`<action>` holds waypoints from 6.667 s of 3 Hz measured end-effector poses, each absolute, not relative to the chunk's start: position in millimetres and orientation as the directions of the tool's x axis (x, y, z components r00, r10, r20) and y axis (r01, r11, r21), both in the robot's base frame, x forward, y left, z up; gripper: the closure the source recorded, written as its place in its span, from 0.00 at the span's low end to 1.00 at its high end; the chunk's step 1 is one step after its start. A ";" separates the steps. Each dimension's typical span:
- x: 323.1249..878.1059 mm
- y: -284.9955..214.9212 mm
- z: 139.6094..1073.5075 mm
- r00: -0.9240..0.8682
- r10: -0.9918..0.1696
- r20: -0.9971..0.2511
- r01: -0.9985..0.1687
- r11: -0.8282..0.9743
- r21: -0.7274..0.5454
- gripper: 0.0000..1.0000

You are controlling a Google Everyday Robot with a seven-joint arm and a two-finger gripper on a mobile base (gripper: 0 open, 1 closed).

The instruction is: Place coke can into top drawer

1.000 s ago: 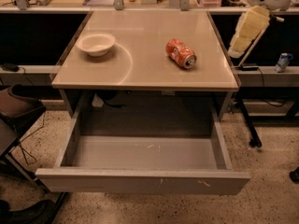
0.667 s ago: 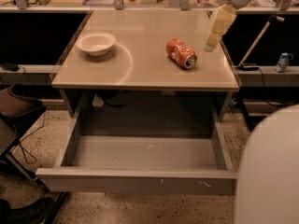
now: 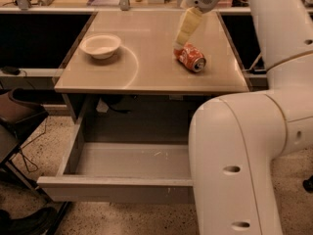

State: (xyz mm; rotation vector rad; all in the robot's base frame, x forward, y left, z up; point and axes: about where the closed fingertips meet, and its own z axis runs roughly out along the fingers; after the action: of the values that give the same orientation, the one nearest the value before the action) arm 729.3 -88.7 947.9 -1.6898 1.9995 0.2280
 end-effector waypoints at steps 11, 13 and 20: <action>772.6 -110.2 843.3 -0.350 -0.751 -0.560 -0.908 0.418 0.007 0.89; 696.3 -201.3 959.1 -0.313 -0.615 -0.724 -0.840 0.535 -0.092 1.00; 492.4 -107.9 915.5 -0.204 -0.435 -0.877 -0.947 0.313 0.066 1.00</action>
Offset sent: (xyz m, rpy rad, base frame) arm 0.0773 -0.0768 -0.0142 0.1480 0.1486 -0.1949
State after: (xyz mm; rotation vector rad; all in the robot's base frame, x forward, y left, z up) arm 492.4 -107.9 915.5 -1.2393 1.7876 0.8161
